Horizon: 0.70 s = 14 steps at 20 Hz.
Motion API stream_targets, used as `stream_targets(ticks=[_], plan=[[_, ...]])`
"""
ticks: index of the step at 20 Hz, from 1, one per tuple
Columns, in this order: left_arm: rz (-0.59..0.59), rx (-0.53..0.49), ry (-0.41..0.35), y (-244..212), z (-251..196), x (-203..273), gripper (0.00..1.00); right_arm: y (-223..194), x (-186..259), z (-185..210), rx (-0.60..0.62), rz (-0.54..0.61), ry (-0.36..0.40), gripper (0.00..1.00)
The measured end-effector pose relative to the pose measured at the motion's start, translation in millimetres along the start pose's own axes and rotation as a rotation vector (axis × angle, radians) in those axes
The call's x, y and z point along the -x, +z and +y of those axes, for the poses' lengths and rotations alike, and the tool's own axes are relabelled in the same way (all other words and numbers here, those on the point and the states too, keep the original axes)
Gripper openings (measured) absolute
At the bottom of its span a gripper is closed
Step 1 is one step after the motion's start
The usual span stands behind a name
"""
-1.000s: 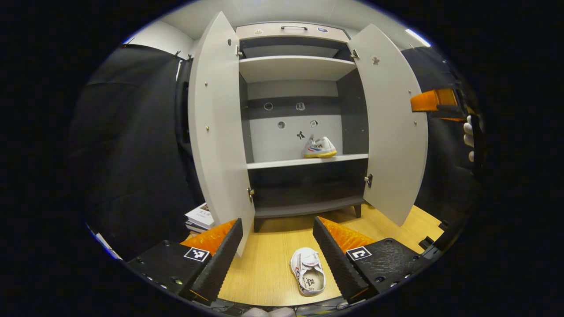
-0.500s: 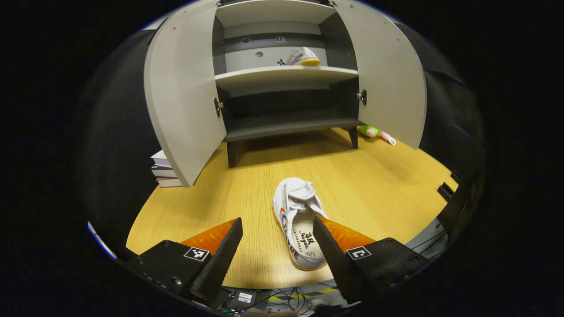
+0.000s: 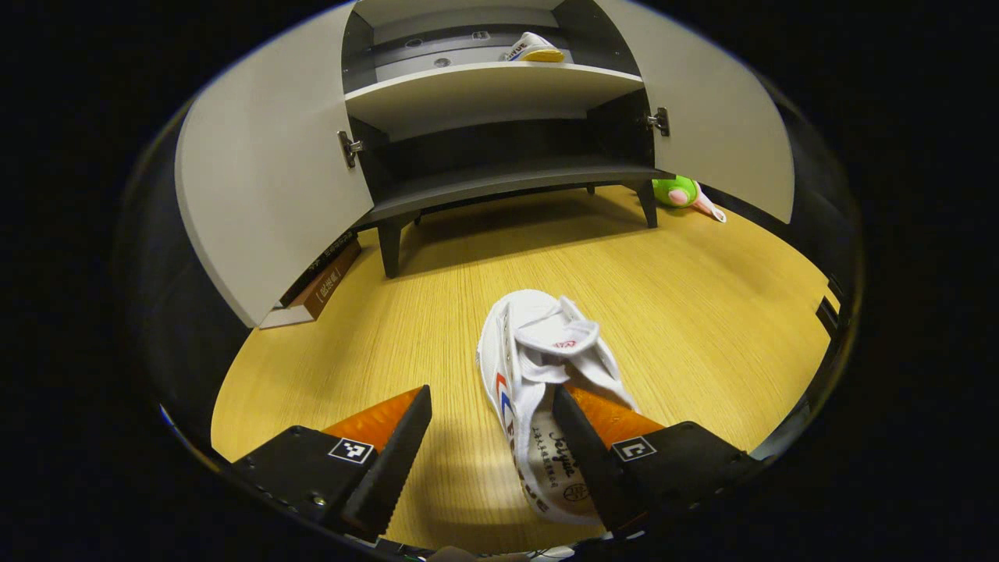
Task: Grab one shoe with the right hand and put it into the shoe cabinet, grab the other shoe with the left hand and put it into the shoe cabinet; then close the right door with the right hand and the left door with the left hand.
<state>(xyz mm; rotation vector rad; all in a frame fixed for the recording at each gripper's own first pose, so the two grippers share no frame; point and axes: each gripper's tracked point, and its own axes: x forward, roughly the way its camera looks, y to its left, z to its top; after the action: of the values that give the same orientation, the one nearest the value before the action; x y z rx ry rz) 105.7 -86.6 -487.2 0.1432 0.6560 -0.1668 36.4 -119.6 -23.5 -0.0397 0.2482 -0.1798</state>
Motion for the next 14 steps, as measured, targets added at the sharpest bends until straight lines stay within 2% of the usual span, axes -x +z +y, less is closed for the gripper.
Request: stream_targets(ticks=[3, 5, 7, 9, 10, 11, 13, 14], plan=[[0.012, -0.005, -0.011, 5, 3, -20, 0.9, 1, -8, 5, -0.006, 0.01, 0.011, 0.99], [0.023, -0.012, -0.003, 8, 6, -32, 0.83, 3, -13, 8, 0.003, 0.014, 0.015, 1.0], [0.024, 0.006, -0.036, 13, 1, -40, 0.81, 7, -17, 10, 0.009, 0.011, 0.019, 1.0], [0.03, -0.005, -0.078, 16, -9, -44, 0.73, 10, -19, 12, 0.006, 0.01, 0.02, 1.0], [0.031, -0.011, -0.072, 18, -10, -43, 0.58, 10, -21, 11, 0.004, 0.011, 0.023, 1.0], [0.03, -0.02, -0.064, 19, -7, -46, 0.49, 11, -22, 13, 0.006, 0.012, 0.025, 1.0], [0.053, -0.007, -0.017, 18, 6, -49, 0.39, 15, -23, 15, 0.007, 0.006, 0.032, 1.0], [0.059, 0.01, -0.027, 18, 6, -49, 0.26, 17, -25, 15, 0.008, 0.002, 0.034, 1.0]])
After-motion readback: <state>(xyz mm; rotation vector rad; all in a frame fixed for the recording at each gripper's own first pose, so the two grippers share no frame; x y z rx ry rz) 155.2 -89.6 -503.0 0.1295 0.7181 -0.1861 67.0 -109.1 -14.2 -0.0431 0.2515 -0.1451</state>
